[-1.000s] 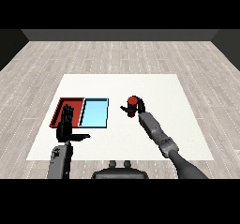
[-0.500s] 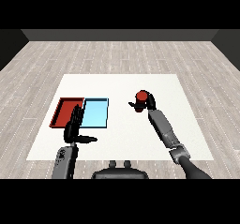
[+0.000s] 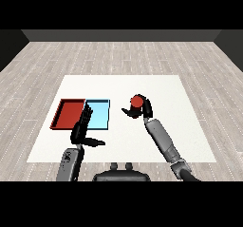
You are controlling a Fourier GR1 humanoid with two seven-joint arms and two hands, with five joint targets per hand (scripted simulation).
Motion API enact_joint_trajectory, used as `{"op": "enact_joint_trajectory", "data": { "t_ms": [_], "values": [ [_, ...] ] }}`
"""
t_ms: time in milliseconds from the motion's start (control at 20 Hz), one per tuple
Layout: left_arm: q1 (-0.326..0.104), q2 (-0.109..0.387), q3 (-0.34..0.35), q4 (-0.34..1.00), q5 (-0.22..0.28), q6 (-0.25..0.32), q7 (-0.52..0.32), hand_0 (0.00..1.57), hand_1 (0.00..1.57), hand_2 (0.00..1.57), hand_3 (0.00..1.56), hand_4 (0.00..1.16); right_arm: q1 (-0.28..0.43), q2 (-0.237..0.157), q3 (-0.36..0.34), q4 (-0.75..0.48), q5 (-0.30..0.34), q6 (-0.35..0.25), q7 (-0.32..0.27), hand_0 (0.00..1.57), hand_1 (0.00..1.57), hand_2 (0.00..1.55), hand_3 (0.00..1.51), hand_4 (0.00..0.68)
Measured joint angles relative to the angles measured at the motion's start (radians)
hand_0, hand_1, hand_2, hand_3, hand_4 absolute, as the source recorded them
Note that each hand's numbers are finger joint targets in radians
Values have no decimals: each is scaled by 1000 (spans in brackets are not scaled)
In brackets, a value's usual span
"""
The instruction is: Pick the red can and put it in the red box
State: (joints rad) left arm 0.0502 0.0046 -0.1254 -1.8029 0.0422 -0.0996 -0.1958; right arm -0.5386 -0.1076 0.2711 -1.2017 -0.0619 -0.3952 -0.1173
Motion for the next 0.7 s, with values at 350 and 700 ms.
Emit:
{"op": "enact_joint_trajectory", "data": {
  "t_ms": [350,700],
  "values": [
    [-97,-4,-134,5,-49,135,136,0,0,0,0,0,118,-55,13,-279,60,-11,106,1519,1519,1467,1395,580],
    [-246,-4,-232,123,-60,248,196,0,0,0,0,0,160,-34,16,-392,115,1,141,1511,1511,1465,1394,575]
  ]
}}
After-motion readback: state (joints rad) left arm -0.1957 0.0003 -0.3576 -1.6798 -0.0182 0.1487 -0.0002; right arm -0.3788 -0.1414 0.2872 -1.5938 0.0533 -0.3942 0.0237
